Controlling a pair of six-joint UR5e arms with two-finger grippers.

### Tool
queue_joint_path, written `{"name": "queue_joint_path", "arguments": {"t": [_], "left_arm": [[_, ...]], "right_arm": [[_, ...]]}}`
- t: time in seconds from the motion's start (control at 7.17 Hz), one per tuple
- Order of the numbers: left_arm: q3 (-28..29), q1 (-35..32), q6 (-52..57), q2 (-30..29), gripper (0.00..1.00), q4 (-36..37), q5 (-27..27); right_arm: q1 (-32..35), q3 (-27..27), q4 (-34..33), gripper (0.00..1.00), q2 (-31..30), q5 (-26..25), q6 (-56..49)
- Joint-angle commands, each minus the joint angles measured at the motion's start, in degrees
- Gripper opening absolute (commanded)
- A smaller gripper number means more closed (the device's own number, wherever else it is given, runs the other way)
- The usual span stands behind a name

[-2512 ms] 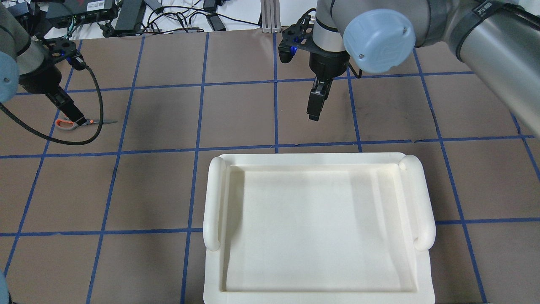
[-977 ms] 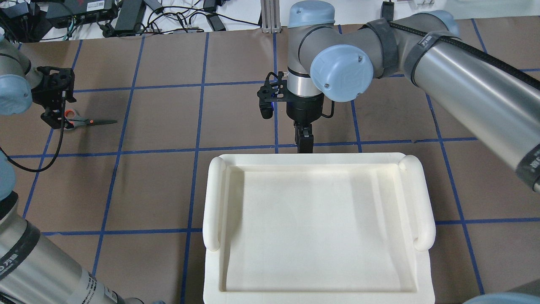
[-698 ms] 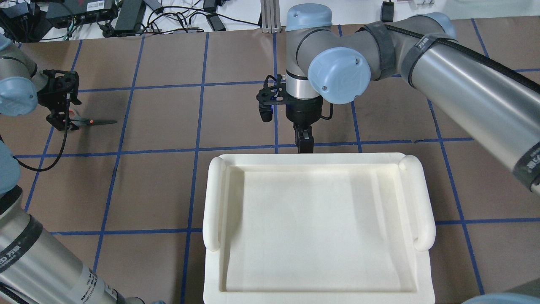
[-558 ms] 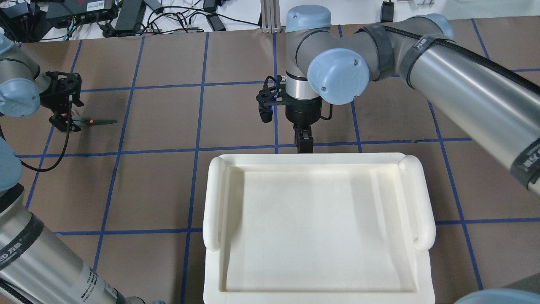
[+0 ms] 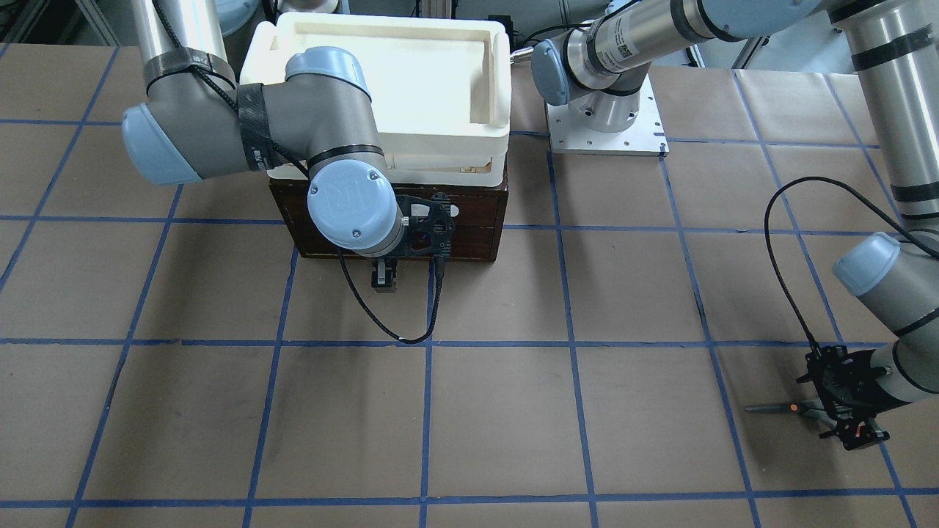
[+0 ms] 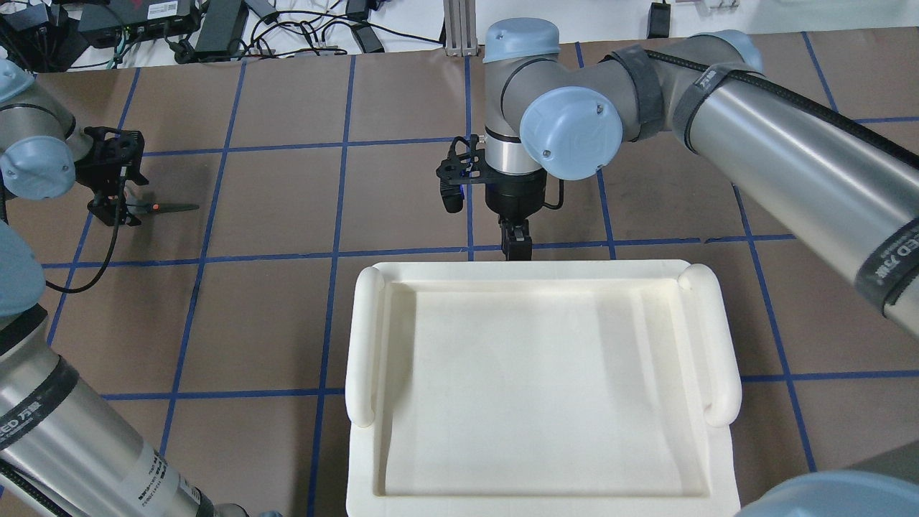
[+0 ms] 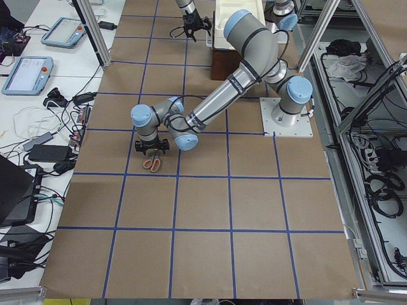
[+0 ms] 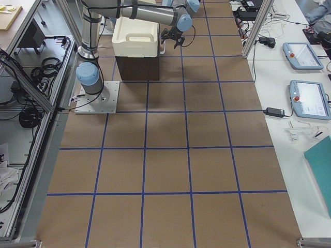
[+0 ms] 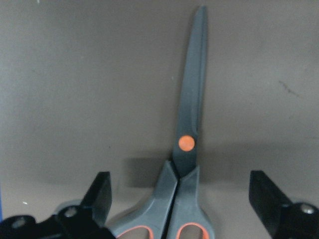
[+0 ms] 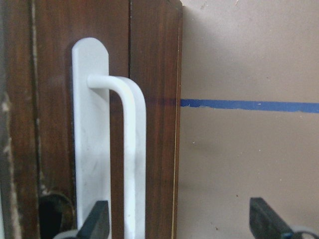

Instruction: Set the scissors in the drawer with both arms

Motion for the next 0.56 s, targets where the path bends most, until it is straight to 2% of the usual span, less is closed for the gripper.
{"name": "queue_joint_path", "arguments": {"t": [0.0, 0.14, 0.28, 0.42], "left_arm": [[0.4, 0.0, 1.0, -0.7, 0.92, 0.0, 0.1], [0.4, 0.0, 1.2, -0.8, 0.88, 0.0, 0.1], [0.4, 0.0, 1.5, -0.8, 0.76, 0.0, 0.1], [0.4, 0.0, 2.7, -0.8, 0.55, 0.1, 0.1]], "right_arm": [[0.0, 0.0, -0.7, 1.00, 0.7, -0.1, -0.2], [0.0, 0.0, -1.0, 1.00, 1.3, -0.1, -0.3], [0.0, 0.0, -1.2, 1.00, 1.5, -0.1, -0.2], [0.0, 0.0, -1.2, 1.00, 1.7, -0.1, -0.5]]}}
